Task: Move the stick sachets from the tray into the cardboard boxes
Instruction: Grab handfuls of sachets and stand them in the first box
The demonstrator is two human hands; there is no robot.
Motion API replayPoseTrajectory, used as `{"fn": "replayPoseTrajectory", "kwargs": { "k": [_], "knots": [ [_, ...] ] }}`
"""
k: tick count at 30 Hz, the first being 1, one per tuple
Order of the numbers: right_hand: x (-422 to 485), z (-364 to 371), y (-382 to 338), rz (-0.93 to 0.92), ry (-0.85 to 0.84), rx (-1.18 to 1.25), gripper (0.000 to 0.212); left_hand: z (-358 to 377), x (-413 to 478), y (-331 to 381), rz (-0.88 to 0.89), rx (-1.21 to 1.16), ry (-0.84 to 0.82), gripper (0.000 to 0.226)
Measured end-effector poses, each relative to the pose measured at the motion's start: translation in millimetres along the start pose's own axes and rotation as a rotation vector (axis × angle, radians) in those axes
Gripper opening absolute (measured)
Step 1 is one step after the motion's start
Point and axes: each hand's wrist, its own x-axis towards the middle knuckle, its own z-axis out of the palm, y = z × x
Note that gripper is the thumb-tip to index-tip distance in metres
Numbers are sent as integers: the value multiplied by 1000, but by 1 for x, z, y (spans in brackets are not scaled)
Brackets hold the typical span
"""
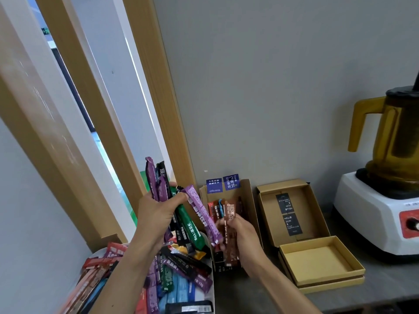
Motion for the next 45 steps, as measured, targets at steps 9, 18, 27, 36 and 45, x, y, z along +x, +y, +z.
{"fn": "replayPoseTrajectory", "kwargs": {
  "k": [9,18,27,36,45],
  "knots": [
    [11,5,-2,54,160,-152,52,-13,1,-3,-3,-4,15,26],
    [44,10,16,-181,432,-678,38,-16,-2,-9,-12,36,6,28],
    [55,7,28,-168,420,-837,25,-16,-2,-8,-22,44,-7,27],
    [54,-3,32,-204,152,-1022,49,-11,-2,-10,-32,31,-14,29],
    [62,-11,29,-181,-21,-1317,95,-12,-1,-11,-29,45,-5,28]
  ]
}}
